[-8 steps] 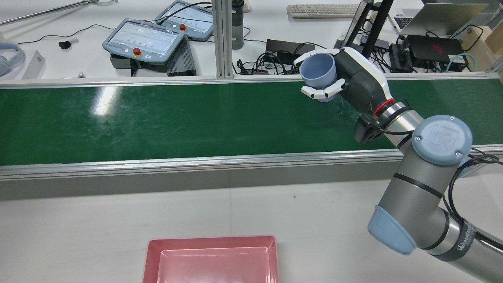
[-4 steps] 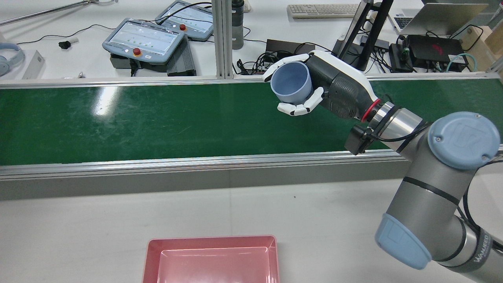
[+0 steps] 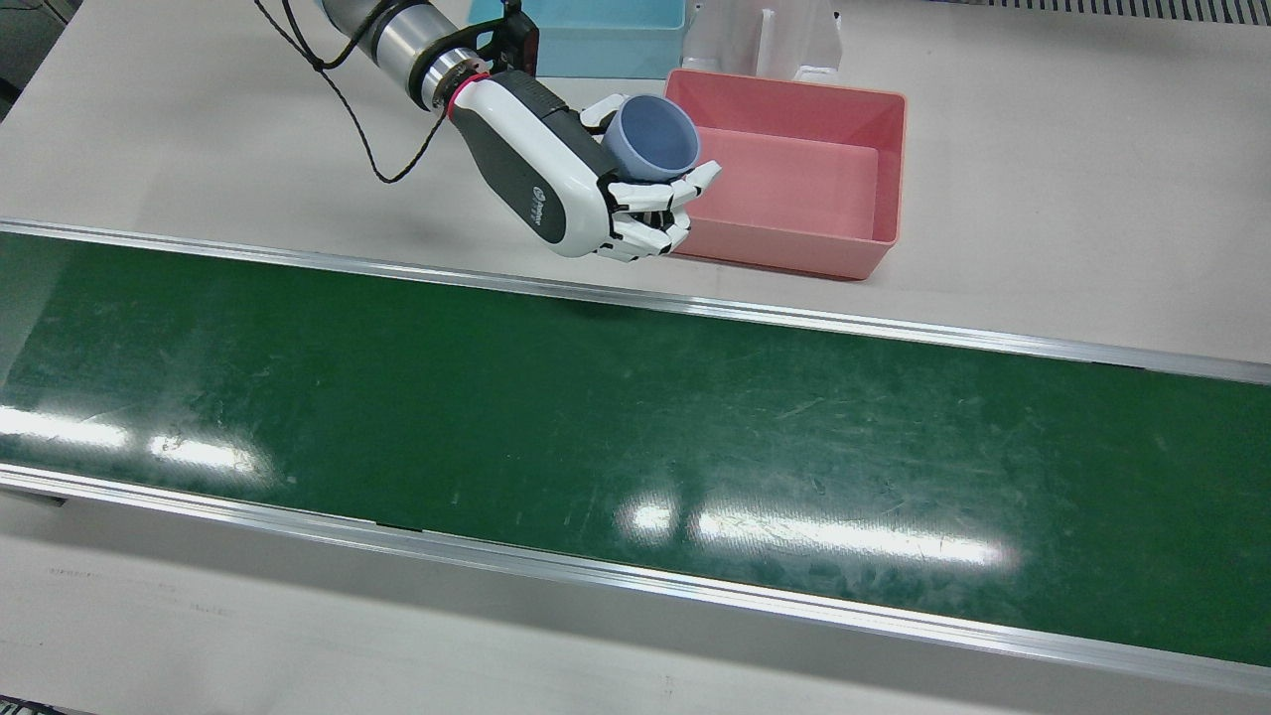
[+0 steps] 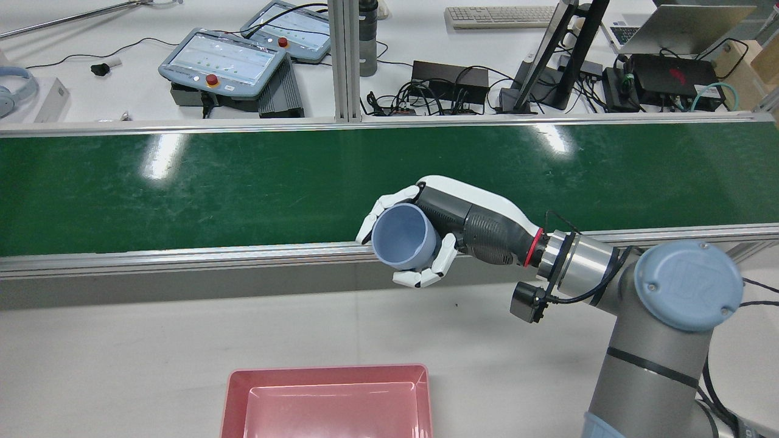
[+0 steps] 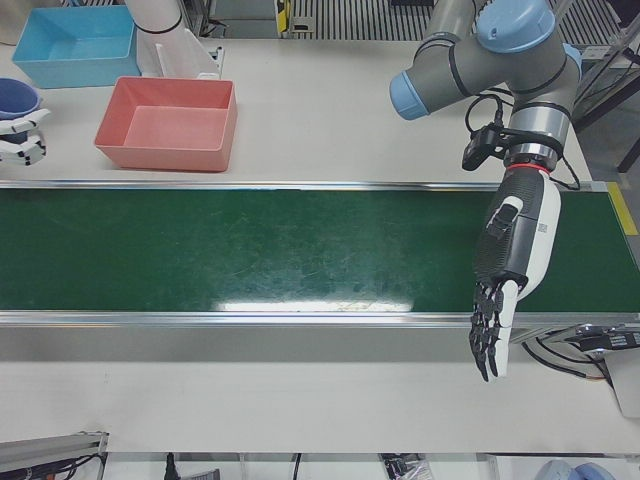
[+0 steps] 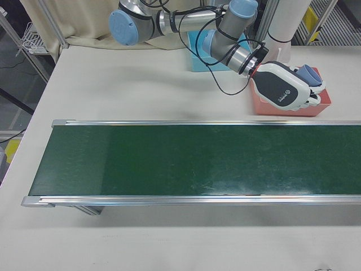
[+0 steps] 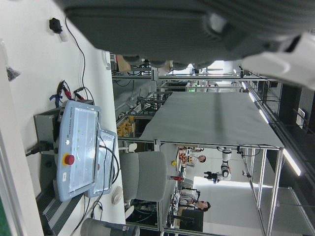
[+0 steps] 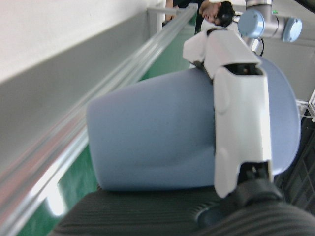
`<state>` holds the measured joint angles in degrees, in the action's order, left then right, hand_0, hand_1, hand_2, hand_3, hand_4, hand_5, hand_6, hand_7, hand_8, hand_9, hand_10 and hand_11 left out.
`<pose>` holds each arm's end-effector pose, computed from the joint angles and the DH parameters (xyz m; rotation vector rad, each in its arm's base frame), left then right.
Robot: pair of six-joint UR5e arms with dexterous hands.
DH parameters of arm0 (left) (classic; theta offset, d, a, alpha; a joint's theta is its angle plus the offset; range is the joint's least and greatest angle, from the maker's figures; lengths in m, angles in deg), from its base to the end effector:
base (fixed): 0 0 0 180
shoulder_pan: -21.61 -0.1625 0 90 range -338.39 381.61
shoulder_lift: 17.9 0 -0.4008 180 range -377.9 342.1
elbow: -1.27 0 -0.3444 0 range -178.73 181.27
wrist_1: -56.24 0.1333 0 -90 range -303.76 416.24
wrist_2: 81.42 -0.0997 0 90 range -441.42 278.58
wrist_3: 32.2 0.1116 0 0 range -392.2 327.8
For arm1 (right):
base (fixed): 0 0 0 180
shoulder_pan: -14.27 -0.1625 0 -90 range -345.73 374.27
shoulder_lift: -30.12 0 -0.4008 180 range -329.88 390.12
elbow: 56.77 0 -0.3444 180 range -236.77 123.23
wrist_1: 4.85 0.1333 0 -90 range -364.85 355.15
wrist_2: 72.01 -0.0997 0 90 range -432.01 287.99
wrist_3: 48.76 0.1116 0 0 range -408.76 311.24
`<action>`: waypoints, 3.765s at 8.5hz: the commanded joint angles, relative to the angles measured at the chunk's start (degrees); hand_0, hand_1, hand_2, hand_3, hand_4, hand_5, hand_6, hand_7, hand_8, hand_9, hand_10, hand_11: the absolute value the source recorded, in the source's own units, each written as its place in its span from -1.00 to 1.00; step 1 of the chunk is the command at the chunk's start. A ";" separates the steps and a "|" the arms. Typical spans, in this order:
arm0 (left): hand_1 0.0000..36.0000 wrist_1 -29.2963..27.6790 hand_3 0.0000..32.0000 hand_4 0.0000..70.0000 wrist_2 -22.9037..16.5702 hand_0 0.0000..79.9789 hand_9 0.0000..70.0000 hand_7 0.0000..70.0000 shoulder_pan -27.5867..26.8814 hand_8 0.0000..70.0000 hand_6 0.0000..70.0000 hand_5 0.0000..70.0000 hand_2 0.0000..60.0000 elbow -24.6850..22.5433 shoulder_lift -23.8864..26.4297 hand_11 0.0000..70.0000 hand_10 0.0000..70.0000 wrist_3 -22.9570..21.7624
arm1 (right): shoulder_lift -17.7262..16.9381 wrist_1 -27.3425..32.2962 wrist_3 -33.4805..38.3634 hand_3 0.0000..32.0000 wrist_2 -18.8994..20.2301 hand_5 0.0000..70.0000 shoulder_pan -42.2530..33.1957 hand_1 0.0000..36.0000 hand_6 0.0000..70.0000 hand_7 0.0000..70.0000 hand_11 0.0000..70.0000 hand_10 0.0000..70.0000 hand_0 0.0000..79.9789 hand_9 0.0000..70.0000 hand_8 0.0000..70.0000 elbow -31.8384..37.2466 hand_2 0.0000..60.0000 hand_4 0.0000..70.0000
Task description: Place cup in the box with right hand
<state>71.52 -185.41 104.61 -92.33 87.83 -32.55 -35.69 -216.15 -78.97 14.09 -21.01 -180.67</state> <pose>-0.0387 -0.5576 0.5261 -0.3763 2.0923 -1.9496 -0.3191 -0.3984 0.2746 -0.4265 -2.1831 1.0606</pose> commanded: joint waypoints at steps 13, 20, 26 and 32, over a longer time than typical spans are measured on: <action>-1.00 -0.07 -1.00 -1.00 0.01 -1.00 -1.00 -1.00 0.06 -1.00 -1.00 -1.00 -1.00 0.00 0.00 -1.00 -1.00 -0.08 | -5.47 0.36 -3.36 -1.00 -5.50 -0.90 16.91 -0.19 -0.98 -1.00 -1.00 -1.00 0.20 -1.00 -1.00 0.06 -1.00 -1.00; -1.00 0.01 -1.00 -1.00 0.01 -1.00 -1.00 -1.00 -0.03 -1.00 -1.00 -1.00 -1.00 0.09 0.00 -1.00 -1.00 -0.08 | -5.56 0.54 -3.62 -1.00 -5.15 -0.88 15.25 -0.08 -0.95 -0.94 -1.00 -1.00 0.22 -1.00 -1.00 -2.65 -1.00 -1.00; -1.00 0.01 -1.00 -1.00 0.01 -1.00 -1.00 -1.00 -0.03 -1.00 -1.00 -1.00 -1.00 0.09 0.00 -1.00 -1.00 0.00 | -4.76 -1.93 -2.66 -1.00 -4.71 -0.87 -2.63 0.03 -0.89 -0.62 -1.00 -1.00 0.24 -0.96 -1.00 -6.71 -0.95 -1.00; -1.00 -0.07 -1.00 -1.00 0.01 -1.00 -1.00 -1.00 -0.03 -1.00 -1.00 -1.00 -1.00 0.17 0.00 -1.00 -1.00 0.00 | -12.59 5.68 12.80 -1.00 -4.53 -0.80 -33.69 0.15 -0.80 -0.37 -0.77 -0.89 0.28 -0.57 -0.78 14.23 -0.87 -1.00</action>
<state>71.40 -185.40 104.64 -92.28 87.83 -32.59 -47.44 -216.74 -71.58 9.78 -46.96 -178.46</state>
